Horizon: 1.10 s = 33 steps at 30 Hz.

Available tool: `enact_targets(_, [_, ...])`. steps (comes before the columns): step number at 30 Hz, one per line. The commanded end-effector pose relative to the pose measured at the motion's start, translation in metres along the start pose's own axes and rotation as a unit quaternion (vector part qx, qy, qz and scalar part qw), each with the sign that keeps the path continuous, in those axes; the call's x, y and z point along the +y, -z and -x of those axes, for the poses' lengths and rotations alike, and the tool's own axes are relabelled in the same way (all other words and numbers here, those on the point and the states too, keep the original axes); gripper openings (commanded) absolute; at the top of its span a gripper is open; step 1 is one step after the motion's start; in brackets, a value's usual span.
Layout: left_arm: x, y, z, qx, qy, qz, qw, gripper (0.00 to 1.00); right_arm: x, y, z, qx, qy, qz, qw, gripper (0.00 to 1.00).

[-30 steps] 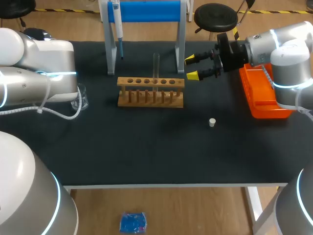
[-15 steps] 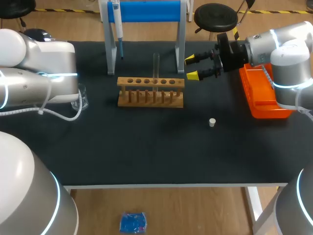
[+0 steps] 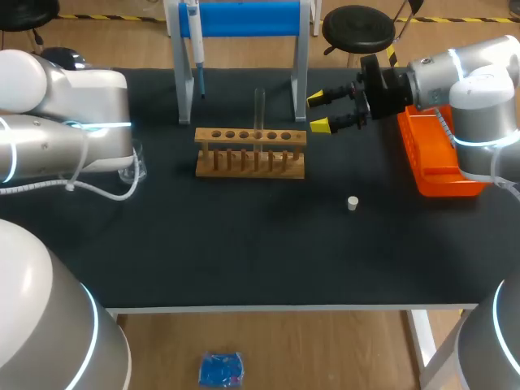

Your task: Invert the test tube, pick up the pipette, mount the tip to pipette, aspirate from beaker and dispense into the tube, eject the tip, return the pipette, and cap with the stopper.

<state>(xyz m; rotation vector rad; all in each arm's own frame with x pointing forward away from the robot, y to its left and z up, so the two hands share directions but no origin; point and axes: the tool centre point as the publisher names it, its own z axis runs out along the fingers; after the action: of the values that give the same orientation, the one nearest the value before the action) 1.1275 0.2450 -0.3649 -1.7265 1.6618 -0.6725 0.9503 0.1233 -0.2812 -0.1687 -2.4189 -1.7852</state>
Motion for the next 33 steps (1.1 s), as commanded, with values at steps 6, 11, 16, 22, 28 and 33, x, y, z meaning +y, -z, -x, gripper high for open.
enact_targets(6, [-0.0029, 0.004, 0.0011, 0.001, 0.006, -0.007, 1.0, 0.66, -0.0001, 0.0001, -0.0005, -0.001, 0.0, 0.0, 1.0, 1.0])
enact_targets(11, [-0.0048, 0.0057, -0.0005, -0.004, -0.003, -0.013, 1.0, 0.64, -0.0001, 0.0001, -0.0005, -0.001, 0.0, 0.0, 1.0, 1.0])
enact_targets(16, [-0.0077, 0.0047, -0.0013, -0.002, -0.002, -0.014, 1.0, 0.6, -0.0001, 0.0001, -0.0005, -0.001, 0.0, 0.0, 1.0, 1.0])
enact_targets(22, [-0.0091, 0.0023, -0.0016, -0.001, -0.002, -0.014, 1.0, 0.48, -0.0001, 0.0001, -0.0005, -0.001, 0.0, 0.0, 1.0, 1.0])
enact_targets(28, [-0.0088, 0.0, -0.0005, -0.001, 0.003, -0.01, 1.0, 0.45, -0.0001, 0.0001, -0.0005, -0.001, 0.0, 0.0, 1.0, 1.0])
enact_targets(33, [-0.0077, 0.0006, 0.0004, -0.001, 0.007, -0.009, 1.0, 0.44, -0.0001, 0.0001, -0.0005, -0.001, 0.0, 0.0, 1.0, 1.0])
